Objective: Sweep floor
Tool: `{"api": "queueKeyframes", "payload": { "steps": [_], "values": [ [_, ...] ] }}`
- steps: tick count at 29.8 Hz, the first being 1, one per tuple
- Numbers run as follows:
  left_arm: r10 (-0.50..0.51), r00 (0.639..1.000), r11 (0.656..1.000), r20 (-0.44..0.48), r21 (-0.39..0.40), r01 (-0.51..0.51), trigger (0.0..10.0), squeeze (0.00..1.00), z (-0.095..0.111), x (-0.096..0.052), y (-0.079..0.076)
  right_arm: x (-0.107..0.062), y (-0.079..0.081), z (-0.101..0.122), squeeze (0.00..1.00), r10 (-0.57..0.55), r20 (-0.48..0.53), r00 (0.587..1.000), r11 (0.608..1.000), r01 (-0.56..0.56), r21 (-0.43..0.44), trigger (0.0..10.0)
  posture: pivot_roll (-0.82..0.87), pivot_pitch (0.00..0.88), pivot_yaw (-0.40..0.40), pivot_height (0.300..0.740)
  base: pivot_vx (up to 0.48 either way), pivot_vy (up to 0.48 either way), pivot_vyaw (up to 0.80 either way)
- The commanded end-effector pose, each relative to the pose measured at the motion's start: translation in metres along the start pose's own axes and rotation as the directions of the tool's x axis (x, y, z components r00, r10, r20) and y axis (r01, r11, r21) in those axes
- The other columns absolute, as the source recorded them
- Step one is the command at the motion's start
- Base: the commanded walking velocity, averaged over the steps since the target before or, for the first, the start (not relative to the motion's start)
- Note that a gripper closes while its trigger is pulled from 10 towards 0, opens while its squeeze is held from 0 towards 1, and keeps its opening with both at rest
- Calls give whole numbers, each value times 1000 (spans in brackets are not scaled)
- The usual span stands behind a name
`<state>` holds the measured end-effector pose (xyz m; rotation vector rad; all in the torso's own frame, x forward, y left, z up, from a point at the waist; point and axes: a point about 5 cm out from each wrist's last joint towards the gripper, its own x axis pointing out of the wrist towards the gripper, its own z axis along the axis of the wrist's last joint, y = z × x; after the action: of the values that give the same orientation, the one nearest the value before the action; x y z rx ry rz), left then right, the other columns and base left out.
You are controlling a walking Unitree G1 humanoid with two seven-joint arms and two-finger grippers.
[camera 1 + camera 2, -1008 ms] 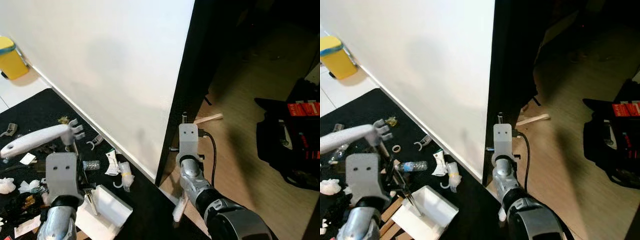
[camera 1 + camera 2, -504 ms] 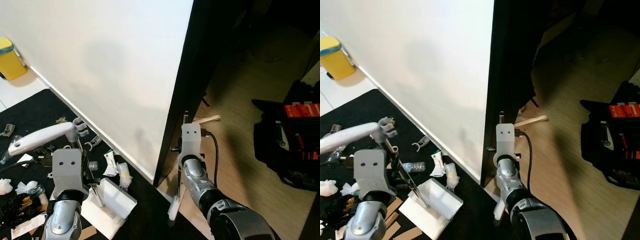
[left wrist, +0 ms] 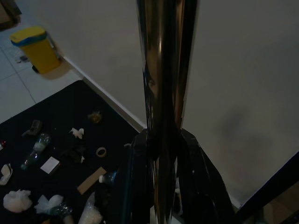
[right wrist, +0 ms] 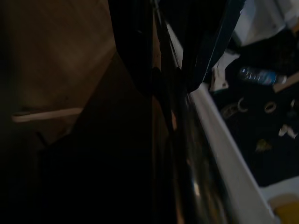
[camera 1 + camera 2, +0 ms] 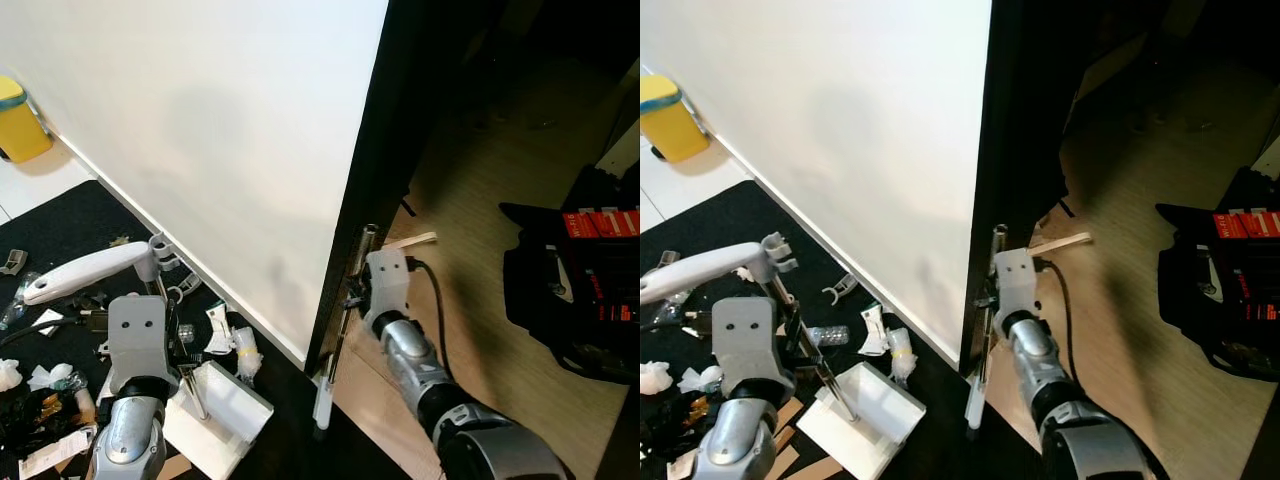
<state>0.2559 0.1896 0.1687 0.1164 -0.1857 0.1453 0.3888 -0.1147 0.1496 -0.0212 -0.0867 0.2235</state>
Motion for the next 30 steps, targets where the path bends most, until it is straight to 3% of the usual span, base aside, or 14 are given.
{"api": "queueKeyframes", "payload": {
  "steps": [1, 8, 9, 10, 11, 13, 14, 24, 30],
  "values": [
    [8, 999, 1000, 31, -2, -8, 10000, 0, 2, -1, -2, -4, -10, 1, 0, -34, 47, 998, 999, 34, 15, 10000, 249, 277, -41, 740, 0, 0, 0],
    [-12, 999, 1000, 47, -22, 13, 10000, 0, 1, 10, -9, -8, -27, 8, 0, -65, 105, 992, 998, 63, 23, 10000, 215, 246, -37, 740, 0, 0, 0],
    [-14, 999, 1000, 49, -23, 16, 10000, 0, 1, 12, -10, -9, -29, 10, 0, -68, 119, 991, 997, 64, 33, 902, 208, 239, -36, 740, 0, 0, 0],
    [-16, 999, 1000, 51, -24, 17, 10000, 0, 1, 13, -10, -9, -30, 10, 0, -68, 129, 989, 997, 63, 42, 902, 208, 239, -36, 740, 0, 0, 0],
    [-20, 998, 999, 54, -26, 21, 10000, 0, 0, 15, -11, -10, -32, 11, 0, -78, 129, 989, 996, 74, 40, 0, 200, 228, -33, 740, 0, 0, 0],
    [-21, 998, 999, 55, -28, 23, 10000, 0, 0, 16, -12, -10, -33, 11, 0, -84, 126, 988, 996, 80, 36, 0, 198, 225, -33, 740, 0, 0, 0],
    [-26, 998, 999, 57, -29, 27, 10000, 0, 0, 18, -13, -9, -35, 12, 0, -90, 128, 988, 996, 87, 32, 10000, 189, 213, -31, 740, 0, 0, 0],
    [-62, 997, 997, 36, -32, 63, 10000, 0, -7, 24, -21, -10, -32, 16, 0, -26, 152, 988, 1000, 28, -12, 10000, 166, 181, -31, 740, 0, 0, 0],
    [-135, 991, 989, 1, -55, 135, 10000, 0, -13, 19, -24, -24, -37, -9, 0, 10, 59, 998, 999, -9, -32, 10000, 163, 176, -32, 740, 0, 0, 0]
  ]
}}
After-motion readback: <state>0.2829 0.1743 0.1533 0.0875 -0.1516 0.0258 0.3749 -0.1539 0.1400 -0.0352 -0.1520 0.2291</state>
